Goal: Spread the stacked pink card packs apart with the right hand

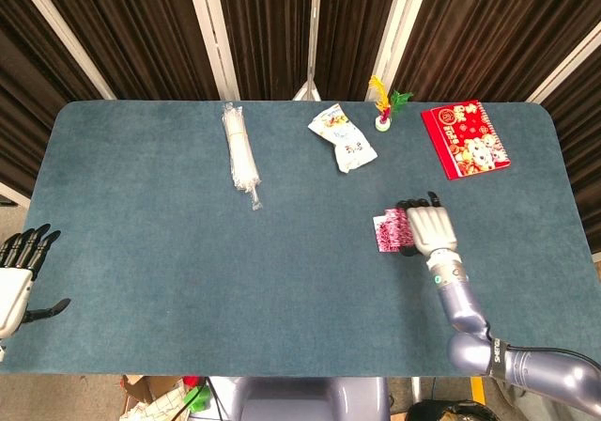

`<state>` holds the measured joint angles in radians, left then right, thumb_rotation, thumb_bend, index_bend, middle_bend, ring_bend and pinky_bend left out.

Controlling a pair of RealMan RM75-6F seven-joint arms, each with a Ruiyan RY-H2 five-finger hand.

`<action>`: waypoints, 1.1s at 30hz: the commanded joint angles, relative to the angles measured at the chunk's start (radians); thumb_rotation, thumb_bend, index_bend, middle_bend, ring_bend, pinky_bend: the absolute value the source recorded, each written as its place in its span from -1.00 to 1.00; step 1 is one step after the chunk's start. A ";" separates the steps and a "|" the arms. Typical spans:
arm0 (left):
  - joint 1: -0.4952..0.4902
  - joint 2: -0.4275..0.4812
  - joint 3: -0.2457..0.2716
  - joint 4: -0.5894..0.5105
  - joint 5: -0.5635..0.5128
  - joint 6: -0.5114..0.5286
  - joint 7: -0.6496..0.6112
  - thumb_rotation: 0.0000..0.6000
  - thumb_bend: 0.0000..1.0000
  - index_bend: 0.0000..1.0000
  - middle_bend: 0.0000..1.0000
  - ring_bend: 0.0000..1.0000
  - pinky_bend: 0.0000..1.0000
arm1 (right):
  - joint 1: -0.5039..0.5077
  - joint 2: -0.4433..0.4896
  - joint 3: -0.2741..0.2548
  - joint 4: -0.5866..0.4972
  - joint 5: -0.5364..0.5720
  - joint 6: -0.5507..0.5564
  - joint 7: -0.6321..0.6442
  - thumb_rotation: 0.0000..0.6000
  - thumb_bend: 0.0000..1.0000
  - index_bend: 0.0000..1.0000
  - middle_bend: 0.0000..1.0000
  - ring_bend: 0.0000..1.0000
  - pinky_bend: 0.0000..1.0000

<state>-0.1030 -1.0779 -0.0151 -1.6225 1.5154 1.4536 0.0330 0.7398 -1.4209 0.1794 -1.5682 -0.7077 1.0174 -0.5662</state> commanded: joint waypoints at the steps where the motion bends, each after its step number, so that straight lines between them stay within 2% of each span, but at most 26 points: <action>1: 0.000 0.000 0.000 0.000 0.000 0.000 0.000 1.00 -1.00 -1.00 -1.00 -1.00 -1.00 | 0.028 -0.004 0.013 -0.064 -0.007 0.033 -0.050 1.00 -0.47 0.02 -0.09 -0.59 -1.00; 8: 0.000 0.001 0.001 0.002 -0.001 -0.002 -0.004 1.00 -1.00 -1.00 -1.00 -1.00 -1.00 | 0.076 -0.077 0.018 -0.085 0.044 0.059 -0.133 1.00 -0.47 0.02 -0.09 -0.59 -1.00; 14: 0.000 0.004 0.002 -0.001 -0.004 -0.007 -0.013 1.00 -1.00 -1.00 -1.00 -1.00 -1.00 | 0.113 -0.149 0.029 -0.024 0.112 0.068 -0.181 1.00 -0.47 0.01 -0.09 -0.60 -1.00; 21: -0.003 0.008 0.005 -0.004 -0.010 -0.022 -0.021 1.00 -1.00 -1.00 -1.00 -1.00 -1.00 | 0.128 -0.194 0.026 0.044 0.162 0.066 -0.205 1.00 -0.47 -0.11 -0.10 -0.63 -1.00; 30: -0.005 0.009 0.004 -0.011 -0.017 -0.028 -0.015 1.00 -1.00 -1.00 -1.00 -1.00 -1.00 | 0.133 -0.213 0.019 0.056 0.176 0.060 -0.210 1.00 -0.47 -0.54 -0.36 -0.80 -1.00; 33: -0.004 0.008 0.004 -0.011 -0.018 -0.026 -0.009 1.00 -1.00 -1.00 -1.00 -1.00 -1.00 | 0.134 -0.218 0.021 0.061 0.187 0.061 -0.211 1.00 -0.48 -0.74 -0.47 -0.86 -1.00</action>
<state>-0.1072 -1.0693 -0.0114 -1.6334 1.4979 1.4272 0.0238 0.8732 -1.6377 0.1995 -1.5081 -0.5223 1.0783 -0.7768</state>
